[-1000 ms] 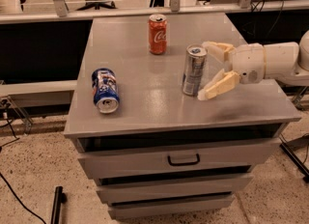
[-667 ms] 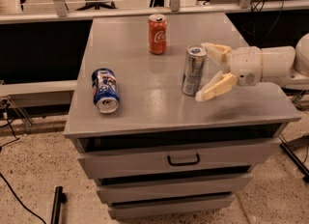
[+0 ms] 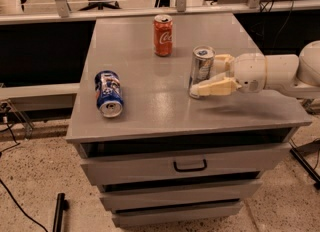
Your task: Knock redbull can over
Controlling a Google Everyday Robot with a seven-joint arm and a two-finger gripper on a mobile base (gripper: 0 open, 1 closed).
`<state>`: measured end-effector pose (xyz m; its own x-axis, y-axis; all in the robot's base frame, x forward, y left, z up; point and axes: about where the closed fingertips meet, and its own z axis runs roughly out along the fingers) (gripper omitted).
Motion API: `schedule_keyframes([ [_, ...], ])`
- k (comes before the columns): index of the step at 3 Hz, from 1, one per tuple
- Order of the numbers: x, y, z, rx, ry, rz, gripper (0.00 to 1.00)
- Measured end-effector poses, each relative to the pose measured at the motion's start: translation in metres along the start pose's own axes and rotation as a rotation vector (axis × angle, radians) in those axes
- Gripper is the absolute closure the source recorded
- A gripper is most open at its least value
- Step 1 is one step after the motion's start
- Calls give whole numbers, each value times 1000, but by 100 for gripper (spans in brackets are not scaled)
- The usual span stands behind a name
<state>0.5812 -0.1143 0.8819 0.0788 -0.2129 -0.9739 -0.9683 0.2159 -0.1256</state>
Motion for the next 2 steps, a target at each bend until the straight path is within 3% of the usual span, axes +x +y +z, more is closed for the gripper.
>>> schedule_keyframes([
  [1, 1, 0, -1, 2, -24, 11, 56],
  [2, 1, 0, -1, 3, -28, 12, 56],
])
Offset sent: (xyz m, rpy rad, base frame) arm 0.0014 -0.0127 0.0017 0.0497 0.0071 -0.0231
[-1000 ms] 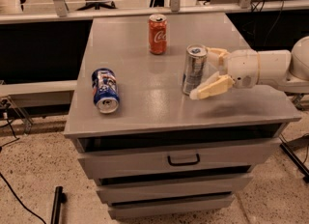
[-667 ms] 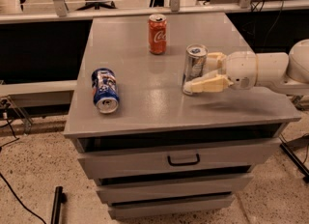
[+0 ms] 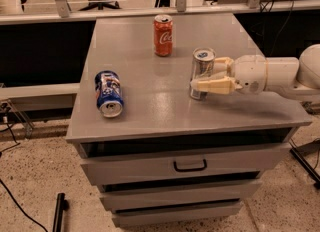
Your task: Knock redbull can over
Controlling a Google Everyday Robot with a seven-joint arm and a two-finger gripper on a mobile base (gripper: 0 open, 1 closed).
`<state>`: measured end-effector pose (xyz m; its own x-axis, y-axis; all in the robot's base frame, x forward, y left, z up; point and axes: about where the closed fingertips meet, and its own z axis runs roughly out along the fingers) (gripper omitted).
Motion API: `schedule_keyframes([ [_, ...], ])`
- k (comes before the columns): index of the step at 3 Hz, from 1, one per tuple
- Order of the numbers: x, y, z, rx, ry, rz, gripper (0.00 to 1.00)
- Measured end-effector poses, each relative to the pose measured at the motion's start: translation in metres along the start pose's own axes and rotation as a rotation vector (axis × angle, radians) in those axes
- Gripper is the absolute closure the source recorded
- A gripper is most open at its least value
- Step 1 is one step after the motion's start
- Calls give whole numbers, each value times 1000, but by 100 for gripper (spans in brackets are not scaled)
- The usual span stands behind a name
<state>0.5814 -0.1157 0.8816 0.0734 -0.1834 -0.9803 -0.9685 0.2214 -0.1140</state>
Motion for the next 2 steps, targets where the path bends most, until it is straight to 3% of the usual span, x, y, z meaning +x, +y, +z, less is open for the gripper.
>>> schedule_keyframes([
  [1, -4, -3, -2, 11, 24, -1, 56],
  [2, -14, -7, -7, 21, 94, -11, 56],
])
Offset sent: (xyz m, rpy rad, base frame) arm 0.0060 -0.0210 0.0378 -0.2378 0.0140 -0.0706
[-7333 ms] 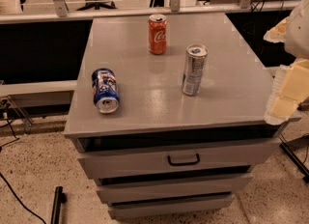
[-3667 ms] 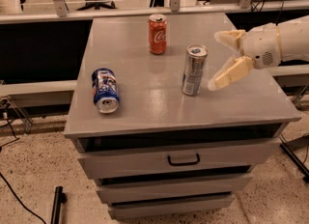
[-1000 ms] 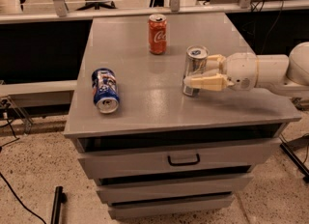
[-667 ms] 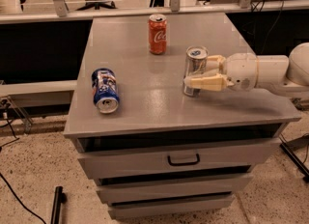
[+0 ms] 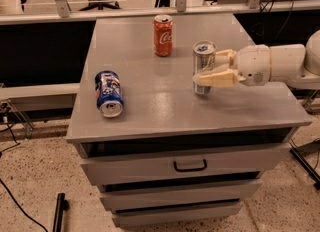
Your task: Knock redbull can over
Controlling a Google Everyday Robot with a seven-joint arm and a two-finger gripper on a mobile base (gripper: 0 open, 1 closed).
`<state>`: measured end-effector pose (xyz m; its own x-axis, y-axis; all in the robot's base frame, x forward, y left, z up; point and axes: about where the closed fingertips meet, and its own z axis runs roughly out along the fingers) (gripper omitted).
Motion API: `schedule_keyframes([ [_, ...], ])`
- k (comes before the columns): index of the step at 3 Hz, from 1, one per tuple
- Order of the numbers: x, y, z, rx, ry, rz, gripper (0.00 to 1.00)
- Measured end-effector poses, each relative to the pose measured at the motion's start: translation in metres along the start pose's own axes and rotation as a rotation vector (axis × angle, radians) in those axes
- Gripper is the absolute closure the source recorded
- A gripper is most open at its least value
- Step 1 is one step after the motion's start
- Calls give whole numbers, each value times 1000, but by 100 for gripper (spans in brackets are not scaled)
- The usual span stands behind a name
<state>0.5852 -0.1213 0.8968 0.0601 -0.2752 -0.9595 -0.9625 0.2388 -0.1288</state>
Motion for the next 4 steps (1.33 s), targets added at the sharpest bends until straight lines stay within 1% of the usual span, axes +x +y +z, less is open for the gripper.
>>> schedule_keyframes([
  [1, -14, -4, -13, 16, 185, -26, 54],
  [2, -19, -7, -22, 4, 372, -64, 46],
  [3, -13, -10, -31, -10, 522, -93, 48],
  [4, 1, -11, -29, -43, 656, -135, 50],
])
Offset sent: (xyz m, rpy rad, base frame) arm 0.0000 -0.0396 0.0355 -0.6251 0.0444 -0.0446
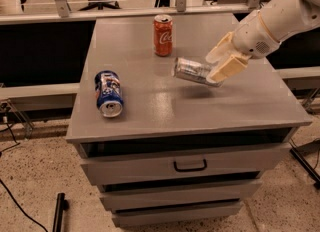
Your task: Knock redbull can over
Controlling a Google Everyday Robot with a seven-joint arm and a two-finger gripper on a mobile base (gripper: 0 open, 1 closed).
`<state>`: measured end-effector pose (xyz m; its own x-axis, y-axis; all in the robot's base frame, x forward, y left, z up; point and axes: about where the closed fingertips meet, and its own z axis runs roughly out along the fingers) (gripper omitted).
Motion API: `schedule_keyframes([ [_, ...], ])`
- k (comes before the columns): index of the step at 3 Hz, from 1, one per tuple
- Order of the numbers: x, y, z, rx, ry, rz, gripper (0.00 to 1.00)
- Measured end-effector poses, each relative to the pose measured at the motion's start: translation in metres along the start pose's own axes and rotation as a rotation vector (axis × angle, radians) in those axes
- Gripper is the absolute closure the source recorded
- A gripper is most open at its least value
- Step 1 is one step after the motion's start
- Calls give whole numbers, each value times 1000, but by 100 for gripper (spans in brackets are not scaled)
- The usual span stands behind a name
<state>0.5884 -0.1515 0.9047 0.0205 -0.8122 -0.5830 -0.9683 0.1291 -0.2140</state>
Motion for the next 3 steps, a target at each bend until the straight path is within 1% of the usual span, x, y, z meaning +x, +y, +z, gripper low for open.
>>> schedule_keyframes([
  [1, 9, 0, 11, -21, 104, -41, 50],
  [2, 18, 0, 18, -31, 168, -56, 27],
  [3, 19, -4, 8, 8, 116, -20, 0],
])
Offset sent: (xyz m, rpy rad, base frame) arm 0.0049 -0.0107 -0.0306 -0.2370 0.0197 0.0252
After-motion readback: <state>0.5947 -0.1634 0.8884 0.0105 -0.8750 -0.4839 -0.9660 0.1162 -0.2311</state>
